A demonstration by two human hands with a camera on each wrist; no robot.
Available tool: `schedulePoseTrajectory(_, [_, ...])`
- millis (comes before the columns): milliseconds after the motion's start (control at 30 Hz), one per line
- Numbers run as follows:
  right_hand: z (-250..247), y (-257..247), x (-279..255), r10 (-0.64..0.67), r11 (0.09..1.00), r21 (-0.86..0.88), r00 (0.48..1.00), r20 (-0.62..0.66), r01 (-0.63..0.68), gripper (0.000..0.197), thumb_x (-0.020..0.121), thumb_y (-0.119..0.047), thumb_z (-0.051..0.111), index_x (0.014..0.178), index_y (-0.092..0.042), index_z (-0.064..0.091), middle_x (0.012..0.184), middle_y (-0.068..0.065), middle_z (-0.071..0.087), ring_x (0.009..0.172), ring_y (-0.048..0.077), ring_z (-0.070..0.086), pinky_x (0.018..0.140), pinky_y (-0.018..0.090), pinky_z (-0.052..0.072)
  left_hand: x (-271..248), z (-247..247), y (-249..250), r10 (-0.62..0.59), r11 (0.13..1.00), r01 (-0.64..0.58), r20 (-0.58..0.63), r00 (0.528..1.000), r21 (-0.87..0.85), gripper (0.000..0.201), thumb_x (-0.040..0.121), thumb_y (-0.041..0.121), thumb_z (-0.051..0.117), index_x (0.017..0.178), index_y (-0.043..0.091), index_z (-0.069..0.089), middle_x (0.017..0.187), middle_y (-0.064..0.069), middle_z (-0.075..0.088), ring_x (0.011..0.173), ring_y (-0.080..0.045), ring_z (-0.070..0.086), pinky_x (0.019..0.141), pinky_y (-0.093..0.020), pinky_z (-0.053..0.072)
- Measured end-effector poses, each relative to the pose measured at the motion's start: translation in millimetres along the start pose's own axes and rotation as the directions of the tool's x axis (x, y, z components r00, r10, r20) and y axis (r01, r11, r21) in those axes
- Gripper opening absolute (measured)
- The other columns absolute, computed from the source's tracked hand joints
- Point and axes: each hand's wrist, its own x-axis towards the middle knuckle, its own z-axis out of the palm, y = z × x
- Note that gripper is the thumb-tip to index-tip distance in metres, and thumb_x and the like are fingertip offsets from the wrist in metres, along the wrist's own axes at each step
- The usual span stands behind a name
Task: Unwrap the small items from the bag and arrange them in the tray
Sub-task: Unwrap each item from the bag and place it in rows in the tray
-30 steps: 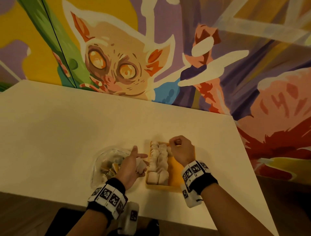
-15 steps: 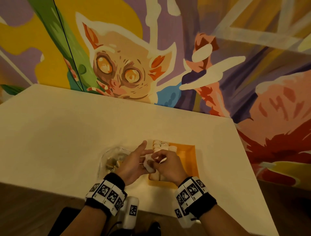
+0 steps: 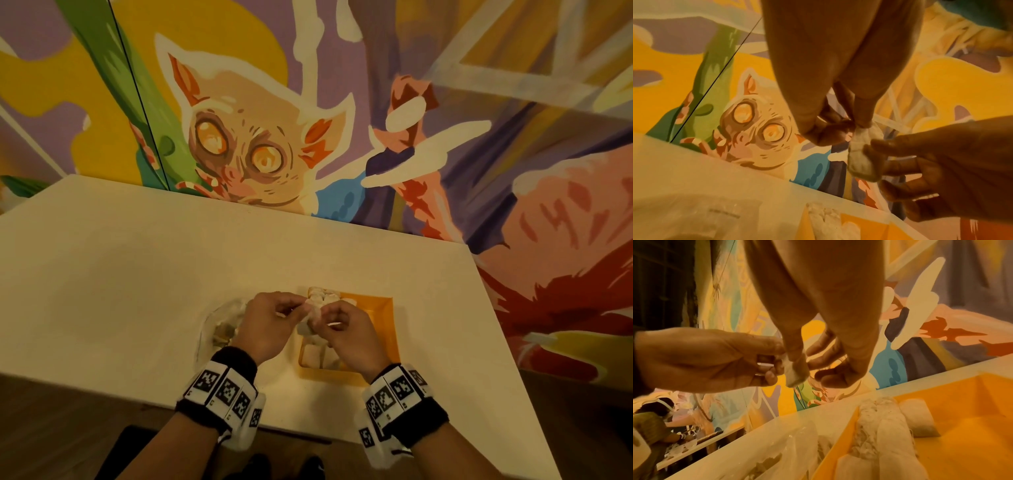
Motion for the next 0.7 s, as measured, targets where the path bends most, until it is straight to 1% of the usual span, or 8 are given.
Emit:
schedulePoseTrajectory(67, [0,0,3,-0.051,0.998,-0.022,0.998,0.027,0.051,0.018,0.083,-0.020,0.075,0.100,-0.016,0.070,0.098,0.003,0.071,0.091,0.014,0.067,0.071,0.021,0.054,0,-1,5,0.022,0.996,-0.024,0.028,0.999,0.084,0.008,0.082,0.027,0.075,0.082,0.036,0.076,0.080,0.019,0.071,0.073,-0.004,0.057,0.066,-0.014,0.042])
schedulePoseTrajectory(100, [0,-1,3,-0.085,0.994,-0.061,0.995,0.043,0.088,0.016,0.085,-0.020,0.073,0.100,-0.016,0.072,0.096,0.000,0.072,0.090,0.012,0.067,0.074,0.021,0.054,0,-2,9,0.031,0.992,-0.035,0.038,0.999,0.122,0.009,0.081,0.030,0.076,0.079,0.039,0.076,0.078,0.022,0.070,0.071,-0.003,0.053,0.063,-0.011,0.039])
schedulePoseTrajectory(133, [-1,-2,3,-0.112,0.988,-0.097,0.992,0.061,0.118,0.012,0.087,-0.022,0.071,0.097,-0.016,0.074,0.092,-0.002,0.073,0.088,0.010,0.067,0.076,0.020,0.053,0,-3,12,0.045,0.988,-0.051,0.040,0.998,0.148,0.008,0.080,0.031,0.076,0.078,0.039,0.076,0.077,0.023,0.070,0.070,0.000,0.051,0.062,-0.009,0.037])
schedulePoseTrajectory(200, [-1,-1,3,-0.127,0.978,-0.156,0.990,0.069,0.136,0.015,0.089,-0.028,0.068,0.086,-0.015,0.075,0.081,-0.002,0.073,0.080,0.011,0.065,0.077,0.023,0.053,2,-5,18,0.087,0.980,-0.089,0.021,0.996,0.175,0.003,0.080,0.028,0.077,0.082,0.030,0.078,0.080,0.020,0.070,0.072,0.013,0.051,0.063,-0.004,0.035])
schedulePoseTrajectory(300, [-1,1,1,-0.102,0.969,-0.219,0.992,0.067,0.115,0.022,0.086,-0.029,0.071,0.081,-0.008,0.072,0.076,0.002,0.070,0.074,0.008,0.062,0.073,0.023,0.051,6,-5,19,0.131,0.970,-0.127,-0.004,0.991,0.206,0.006,0.081,0.024,0.077,0.086,0.021,0.079,0.084,0.012,0.070,0.077,0.022,0.050,0.064,0.000,0.034])
schedulePoseTrajectory(467, [-6,-7,4,-0.078,0.954,-0.279,0.990,0.121,0.110,0.014,0.085,-0.029,0.071,0.090,-0.017,0.075,0.085,-0.005,0.073,0.080,0.006,0.063,0.072,0.021,0.050,8,-2,14,0.122,0.969,-0.124,0.019,0.992,0.212,0.009,0.082,0.025,0.076,0.090,0.021,0.079,0.090,0.009,0.073,0.077,0.023,0.049,0.064,0.001,0.034])
schedulePoseTrajectory(633, [-8,-7,5,-0.045,0.966,-0.250,0.993,0.113,0.072,0.013,0.088,-0.022,0.070,0.089,-0.011,0.076,0.079,-0.007,0.071,0.067,-0.005,0.060,0.059,0.010,0.045,12,4,14,0.168,0.955,-0.167,0.018,0.986,0.244,0.007,0.083,0.025,0.075,0.089,0.023,0.078,0.086,0.014,0.068,0.082,0.024,0.044,0.067,0.001,0.033])
schedulePoseTrajectory(700, [-11,-6,8,-0.022,0.963,-0.263,0.992,0.120,0.053,0.013,0.087,-0.023,0.070,0.088,-0.011,0.076,0.079,-0.005,0.072,0.068,-0.002,0.062,0.061,0.012,0.046,13,6,12,0.166,0.956,-0.164,0.011,0.986,0.245,0.007,0.084,0.025,0.074,0.089,0.024,0.078,0.083,0.017,0.066,0.083,0.023,0.044,0.067,0.001,0.033])
